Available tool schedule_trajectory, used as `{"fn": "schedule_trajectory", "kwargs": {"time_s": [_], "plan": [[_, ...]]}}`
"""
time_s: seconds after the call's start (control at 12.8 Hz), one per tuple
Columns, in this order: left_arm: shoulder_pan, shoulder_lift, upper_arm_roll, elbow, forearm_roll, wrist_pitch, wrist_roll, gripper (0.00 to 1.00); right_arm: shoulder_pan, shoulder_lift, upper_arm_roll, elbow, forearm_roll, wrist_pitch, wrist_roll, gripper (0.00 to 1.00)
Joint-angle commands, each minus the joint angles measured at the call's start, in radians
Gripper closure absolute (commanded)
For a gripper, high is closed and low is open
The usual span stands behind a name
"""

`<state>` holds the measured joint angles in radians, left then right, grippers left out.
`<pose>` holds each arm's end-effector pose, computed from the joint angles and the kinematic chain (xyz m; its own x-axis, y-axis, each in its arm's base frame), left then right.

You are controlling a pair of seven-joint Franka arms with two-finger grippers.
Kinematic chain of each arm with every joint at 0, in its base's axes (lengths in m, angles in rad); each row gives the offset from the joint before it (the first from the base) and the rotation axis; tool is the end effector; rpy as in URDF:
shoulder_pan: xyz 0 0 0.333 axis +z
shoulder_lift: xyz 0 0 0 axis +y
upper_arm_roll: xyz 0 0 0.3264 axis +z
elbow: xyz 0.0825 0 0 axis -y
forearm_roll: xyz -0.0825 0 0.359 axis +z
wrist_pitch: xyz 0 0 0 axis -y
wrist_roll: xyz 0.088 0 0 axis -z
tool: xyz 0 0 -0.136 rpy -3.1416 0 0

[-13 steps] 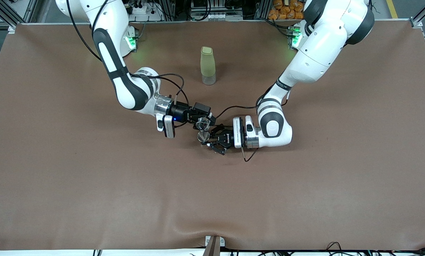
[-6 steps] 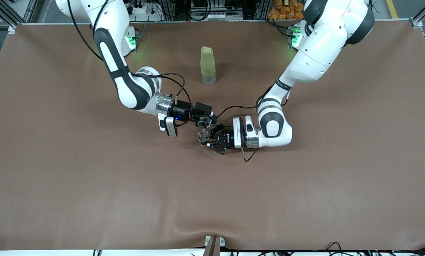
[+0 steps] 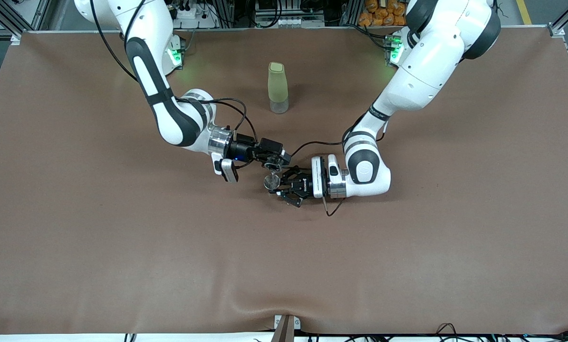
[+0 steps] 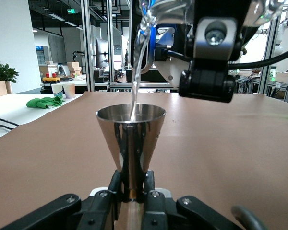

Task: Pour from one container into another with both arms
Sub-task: 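Tilt the glass cup with the right gripper, pouring into the jigger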

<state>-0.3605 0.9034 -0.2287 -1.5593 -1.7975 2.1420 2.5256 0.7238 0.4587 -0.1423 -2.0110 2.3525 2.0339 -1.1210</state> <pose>0.5695 -0.4249 0.1608 0.0022 -0.1450 0.9894 -0.9999 -0.0151 0.0001 0.4976 0.4047 0.2854 0.9580 -0.2807 0.0592 0.0585 -0.0111 -0.9982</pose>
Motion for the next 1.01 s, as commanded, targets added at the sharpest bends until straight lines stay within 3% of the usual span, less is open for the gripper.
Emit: {"fn": "schedule_trajectory", "kwargs": {"time_s": [0.0,0.93], "plan": [[0.002,-0.035,-0.001,-0.033,-0.036,0.015,0.012,1.0,-0.004,-0.008,0.001,0.005,0.021,0.0,0.05,1.0],[0.002,-0.035,-0.001,-0.033,-0.036,0.015,0.015,1.0,-0.014,-0.005,0.001,0.009,0.068,-0.001,0.144,1.0]]}}
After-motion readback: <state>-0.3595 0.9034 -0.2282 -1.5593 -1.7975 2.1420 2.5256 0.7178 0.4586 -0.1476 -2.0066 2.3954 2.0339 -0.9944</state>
